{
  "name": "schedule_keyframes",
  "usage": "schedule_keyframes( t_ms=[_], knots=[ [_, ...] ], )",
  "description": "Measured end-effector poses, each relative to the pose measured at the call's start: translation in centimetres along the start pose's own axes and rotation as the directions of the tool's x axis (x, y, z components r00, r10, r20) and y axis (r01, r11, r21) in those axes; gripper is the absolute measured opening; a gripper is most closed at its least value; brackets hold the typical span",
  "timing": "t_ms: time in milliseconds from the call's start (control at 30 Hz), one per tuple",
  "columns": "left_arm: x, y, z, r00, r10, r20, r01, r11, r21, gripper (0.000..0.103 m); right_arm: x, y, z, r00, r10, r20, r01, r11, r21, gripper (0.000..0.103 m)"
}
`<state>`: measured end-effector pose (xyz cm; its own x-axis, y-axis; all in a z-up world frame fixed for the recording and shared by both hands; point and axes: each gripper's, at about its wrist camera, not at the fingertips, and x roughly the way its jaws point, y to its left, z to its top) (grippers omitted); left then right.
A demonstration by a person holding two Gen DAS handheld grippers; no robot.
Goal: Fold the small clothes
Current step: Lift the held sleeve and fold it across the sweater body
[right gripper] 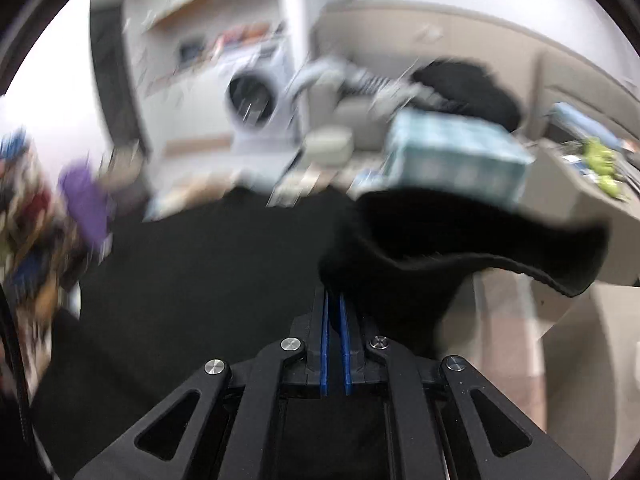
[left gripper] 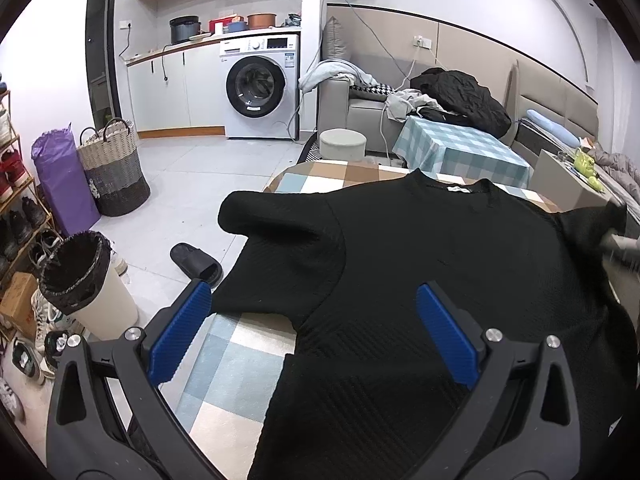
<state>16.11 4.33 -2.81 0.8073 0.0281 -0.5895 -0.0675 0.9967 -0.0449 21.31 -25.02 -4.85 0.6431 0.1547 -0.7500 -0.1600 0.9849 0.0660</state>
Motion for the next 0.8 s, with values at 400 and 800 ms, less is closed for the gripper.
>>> schedule_keyframes(
  t_ms=[400, 800],
  knots=[
    [-0.4, 0.7, -0.5, 1.0, -0.014, -0.006, 0.014, 1.0, -0.028, 0.102, -1.5, -6.6, -4.4, 0.994, 0.048, -0.099, -0.006, 0.923, 0.385, 0.053],
    [0.1, 0.7, -0.5, 1.0, -0.018, -0.014, 0.018, 0.999, -0.032, 0.102, -3.1, -14.7, -10.7, 0.946, 0.295, 0.134, -0.255, 0.424, 0.869, 0.064]
  ],
)
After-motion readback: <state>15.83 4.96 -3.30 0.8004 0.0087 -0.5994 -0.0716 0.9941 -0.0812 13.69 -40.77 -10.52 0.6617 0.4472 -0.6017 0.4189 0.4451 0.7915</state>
